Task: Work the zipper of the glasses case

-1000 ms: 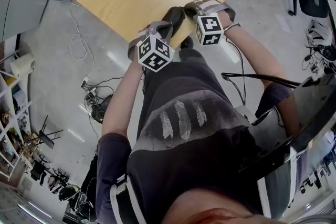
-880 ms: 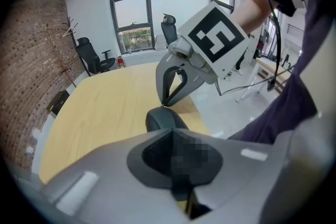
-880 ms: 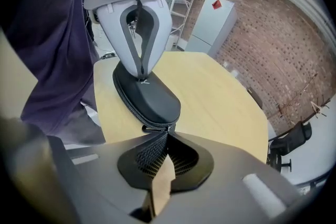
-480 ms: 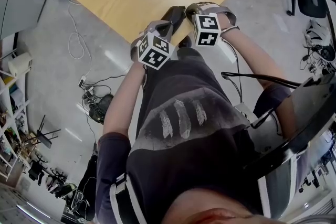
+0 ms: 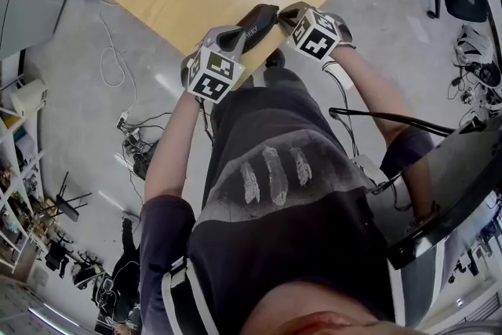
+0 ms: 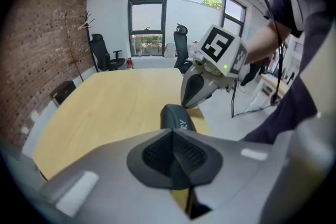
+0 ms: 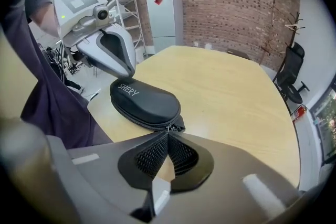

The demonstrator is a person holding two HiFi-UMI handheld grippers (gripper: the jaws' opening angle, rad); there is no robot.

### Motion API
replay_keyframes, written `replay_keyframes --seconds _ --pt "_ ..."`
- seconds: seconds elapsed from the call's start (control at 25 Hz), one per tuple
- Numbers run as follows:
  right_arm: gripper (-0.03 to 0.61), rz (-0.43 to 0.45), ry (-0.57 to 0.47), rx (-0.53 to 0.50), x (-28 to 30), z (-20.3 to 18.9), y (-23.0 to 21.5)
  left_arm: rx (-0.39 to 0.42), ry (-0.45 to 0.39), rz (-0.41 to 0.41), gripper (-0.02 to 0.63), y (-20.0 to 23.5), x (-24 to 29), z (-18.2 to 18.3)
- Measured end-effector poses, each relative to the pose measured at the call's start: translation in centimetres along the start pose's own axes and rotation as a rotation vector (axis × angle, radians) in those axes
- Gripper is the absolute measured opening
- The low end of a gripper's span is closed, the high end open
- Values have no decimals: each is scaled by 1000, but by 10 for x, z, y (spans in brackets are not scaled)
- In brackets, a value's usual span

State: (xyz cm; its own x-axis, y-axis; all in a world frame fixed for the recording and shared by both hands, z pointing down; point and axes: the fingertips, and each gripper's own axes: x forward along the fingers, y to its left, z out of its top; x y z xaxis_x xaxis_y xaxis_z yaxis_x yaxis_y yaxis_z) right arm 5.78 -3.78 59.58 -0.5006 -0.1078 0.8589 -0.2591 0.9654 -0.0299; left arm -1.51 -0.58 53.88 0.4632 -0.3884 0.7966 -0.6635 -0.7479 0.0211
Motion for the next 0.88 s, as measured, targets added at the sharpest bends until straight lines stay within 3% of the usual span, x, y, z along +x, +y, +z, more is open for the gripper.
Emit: replay_keyframes --seconds 0.08,0.12,0.16,0.2,0.24,0.28,0.36,0.64,0.88 --pt "-3 1 3 -14 1 1 -1 68 20 -8 11 3 -3 -6" --pt "-3 -1 5 -18 1 2 -1 85 40 -46 183 -3 -1 -9" --pt "-3 -2 6 -18 0 2 -1 95 67 -91 295 -11 4 -11" --pt "-3 -2 8 -16 0 2 -2 110 100 -118 344 -18 10 -14" --pt "-3 -1 9 -16 0 2 -1 137 131 -117 337 -21 15 -18" --pt "-3 3 8 -17 1 2 0 169 156 -97 283 -21 20 -21" --pt "-3 15 1 -22 1 5 2 180 175 -72 278 -16 24 -25" --pt "-3 3 21 -98 -1 3 14 -22 172 -86 259 -11 26 -31" --pt "-3 6 -10 -83 -4 3 34 -95 158 -70 255 -7 28 -27"
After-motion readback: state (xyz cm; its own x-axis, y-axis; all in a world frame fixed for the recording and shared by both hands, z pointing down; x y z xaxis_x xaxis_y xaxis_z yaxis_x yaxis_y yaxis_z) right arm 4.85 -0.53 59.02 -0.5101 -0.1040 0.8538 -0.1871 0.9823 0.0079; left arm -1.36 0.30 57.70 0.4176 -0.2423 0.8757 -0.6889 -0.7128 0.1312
